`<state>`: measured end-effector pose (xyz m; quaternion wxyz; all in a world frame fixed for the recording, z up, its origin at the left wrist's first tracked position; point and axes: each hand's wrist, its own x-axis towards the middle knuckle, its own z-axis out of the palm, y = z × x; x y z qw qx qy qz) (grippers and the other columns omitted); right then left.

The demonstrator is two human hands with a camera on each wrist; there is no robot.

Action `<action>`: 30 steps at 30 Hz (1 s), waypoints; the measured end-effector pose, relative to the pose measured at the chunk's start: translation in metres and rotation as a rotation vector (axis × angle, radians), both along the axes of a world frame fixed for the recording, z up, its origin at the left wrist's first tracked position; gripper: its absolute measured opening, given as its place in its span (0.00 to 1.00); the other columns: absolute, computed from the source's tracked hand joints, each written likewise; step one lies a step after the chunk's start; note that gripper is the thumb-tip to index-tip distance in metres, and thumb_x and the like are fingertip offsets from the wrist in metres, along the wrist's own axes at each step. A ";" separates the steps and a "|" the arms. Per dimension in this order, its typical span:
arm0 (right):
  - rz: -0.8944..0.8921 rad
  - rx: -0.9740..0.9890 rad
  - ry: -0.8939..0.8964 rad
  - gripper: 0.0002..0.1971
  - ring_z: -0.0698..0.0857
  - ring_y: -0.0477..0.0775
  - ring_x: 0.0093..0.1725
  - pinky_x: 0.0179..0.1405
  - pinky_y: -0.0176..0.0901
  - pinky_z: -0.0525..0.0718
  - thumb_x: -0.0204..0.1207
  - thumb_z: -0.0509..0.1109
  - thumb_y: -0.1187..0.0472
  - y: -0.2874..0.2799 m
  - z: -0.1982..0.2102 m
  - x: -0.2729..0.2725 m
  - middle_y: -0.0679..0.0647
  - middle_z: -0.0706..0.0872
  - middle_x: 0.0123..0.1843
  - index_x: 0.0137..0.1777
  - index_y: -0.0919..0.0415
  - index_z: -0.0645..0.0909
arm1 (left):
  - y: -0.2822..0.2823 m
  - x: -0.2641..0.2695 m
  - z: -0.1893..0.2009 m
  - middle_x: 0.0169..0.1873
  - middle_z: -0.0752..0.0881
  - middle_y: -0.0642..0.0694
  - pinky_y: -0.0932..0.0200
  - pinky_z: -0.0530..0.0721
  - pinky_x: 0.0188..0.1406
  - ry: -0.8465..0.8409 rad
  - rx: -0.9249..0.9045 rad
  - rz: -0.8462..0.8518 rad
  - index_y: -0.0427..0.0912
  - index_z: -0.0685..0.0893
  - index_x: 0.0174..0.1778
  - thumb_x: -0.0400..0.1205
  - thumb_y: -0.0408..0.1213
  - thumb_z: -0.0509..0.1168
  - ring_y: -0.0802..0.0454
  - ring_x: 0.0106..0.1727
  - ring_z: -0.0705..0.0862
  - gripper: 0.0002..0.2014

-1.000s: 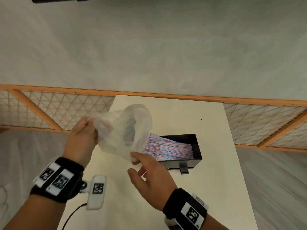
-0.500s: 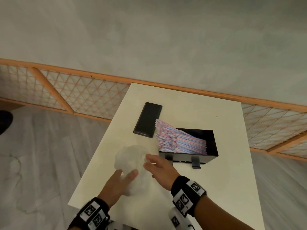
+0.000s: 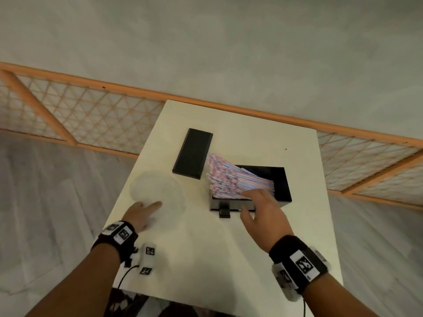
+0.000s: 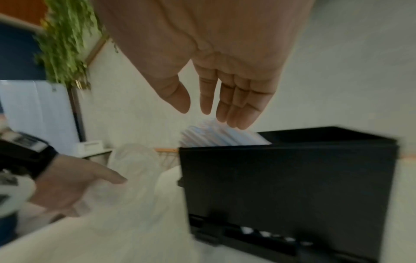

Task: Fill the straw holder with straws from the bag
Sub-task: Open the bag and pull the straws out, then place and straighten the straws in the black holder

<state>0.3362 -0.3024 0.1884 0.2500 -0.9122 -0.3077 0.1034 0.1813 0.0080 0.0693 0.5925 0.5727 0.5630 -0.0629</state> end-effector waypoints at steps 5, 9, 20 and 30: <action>-0.023 -0.179 -0.153 0.19 0.85 0.64 0.57 0.57 0.55 0.86 0.74 0.74 0.62 -0.025 -0.018 0.032 0.57 0.85 0.60 0.66 0.58 0.83 | 0.009 0.003 0.016 0.82 0.69 0.35 0.40 0.78 0.73 0.215 0.226 -0.145 0.35 0.61 0.87 0.72 0.65 0.77 0.33 0.79 0.73 0.56; 0.066 -0.364 -0.212 0.13 0.84 0.62 0.52 0.58 0.54 0.81 0.75 0.71 0.60 -0.022 -0.031 0.046 0.53 0.86 0.55 0.60 0.55 0.85 | 0.013 -0.001 0.016 0.85 0.66 0.36 0.40 0.70 0.78 0.221 0.291 -0.136 0.36 0.63 0.87 0.76 0.64 0.74 0.34 0.83 0.69 0.52; 0.096 -0.447 -0.134 0.11 0.87 0.60 0.46 0.42 0.49 0.87 0.77 0.66 0.68 -0.029 -0.040 0.038 0.52 0.89 0.46 0.52 0.52 0.85 | 0.005 0.012 0.019 0.51 0.83 0.35 0.43 0.79 0.66 0.138 0.252 -0.100 0.36 0.81 0.45 0.85 0.69 0.54 0.35 0.55 0.82 0.34; 0.045 -0.348 -0.045 0.07 0.88 0.53 0.46 0.42 0.43 0.84 0.79 0.69 0.59 -0.079 -0.031 -0.010 0.45 0.90 0.46 0.49 0.47 0.88 | -0.023 0.006 0.060 0.73 0.80 0.35 0.38 0.77 0.72 0.050 0.426 0.082 0.29 0.74 0.76 0.71 0.73 0.70 0.31 0.71 0.79 0.53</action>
